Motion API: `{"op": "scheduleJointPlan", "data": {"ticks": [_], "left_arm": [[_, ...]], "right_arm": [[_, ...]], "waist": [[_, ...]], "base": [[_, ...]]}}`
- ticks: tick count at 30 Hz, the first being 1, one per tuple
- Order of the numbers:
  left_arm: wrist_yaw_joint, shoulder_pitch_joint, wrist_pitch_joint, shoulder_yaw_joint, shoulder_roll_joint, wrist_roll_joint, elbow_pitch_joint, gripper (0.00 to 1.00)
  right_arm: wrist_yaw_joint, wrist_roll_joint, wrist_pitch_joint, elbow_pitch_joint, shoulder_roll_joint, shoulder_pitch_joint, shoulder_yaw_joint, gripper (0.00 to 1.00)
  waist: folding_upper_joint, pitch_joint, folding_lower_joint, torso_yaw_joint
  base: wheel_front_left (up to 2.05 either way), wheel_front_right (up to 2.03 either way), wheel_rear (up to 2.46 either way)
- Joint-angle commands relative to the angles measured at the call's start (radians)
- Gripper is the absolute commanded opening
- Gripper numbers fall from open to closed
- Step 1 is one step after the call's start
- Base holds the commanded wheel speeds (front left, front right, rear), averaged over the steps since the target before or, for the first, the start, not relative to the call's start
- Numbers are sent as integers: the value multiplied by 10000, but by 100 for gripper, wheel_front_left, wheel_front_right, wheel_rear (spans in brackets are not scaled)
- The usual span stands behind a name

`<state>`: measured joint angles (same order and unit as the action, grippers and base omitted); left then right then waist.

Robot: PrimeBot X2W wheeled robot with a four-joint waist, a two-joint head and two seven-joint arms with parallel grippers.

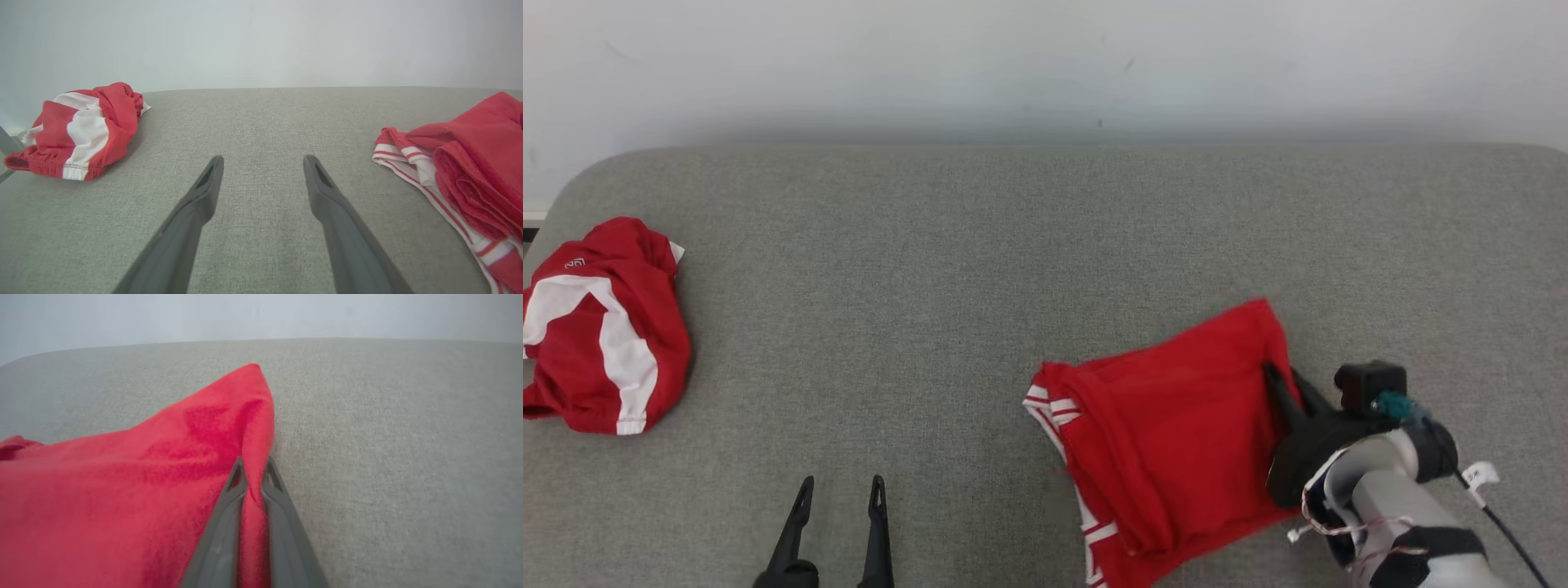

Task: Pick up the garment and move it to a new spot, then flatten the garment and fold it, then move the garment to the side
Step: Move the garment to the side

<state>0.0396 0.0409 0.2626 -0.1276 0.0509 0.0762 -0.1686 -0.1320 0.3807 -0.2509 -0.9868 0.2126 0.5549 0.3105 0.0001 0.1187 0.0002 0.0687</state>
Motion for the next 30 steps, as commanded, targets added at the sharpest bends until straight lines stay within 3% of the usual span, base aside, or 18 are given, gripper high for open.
{"op": "scheduleJointPlan", "data": {"ticks": [1, 12, 19, 30], "left_arm": [[14, -142, 32, -19, -11, 94, 109, 100], [-323, -1358, 32, -363, -1, -386, 1245, 100], [-532, -2112, 32, -281, 362, -762, 2065, 100], [-501, -2815, 30, -412, 917, -1051, 3424, 100]], "right_arm": [[28, 84, -67, 64, 173, 249, 50, 0], [28, 423, 176, 475, 2117, 3410, 983, 0], [28, 456, 418, 490, 3169, 4960, 1298, 0], [28, 142, 770, 429, 4549, 7040, 1657, 0]], "waist": [[-1, 120, -2, 6], [-1, 2320, -2, -373], [-1, 3620, -2, -1059], [-1, 5127, -2, -1889]], "base": [[0, 0, 0], [0, 0, 0], [0, 0, 0], [0, 0, 0]]}}
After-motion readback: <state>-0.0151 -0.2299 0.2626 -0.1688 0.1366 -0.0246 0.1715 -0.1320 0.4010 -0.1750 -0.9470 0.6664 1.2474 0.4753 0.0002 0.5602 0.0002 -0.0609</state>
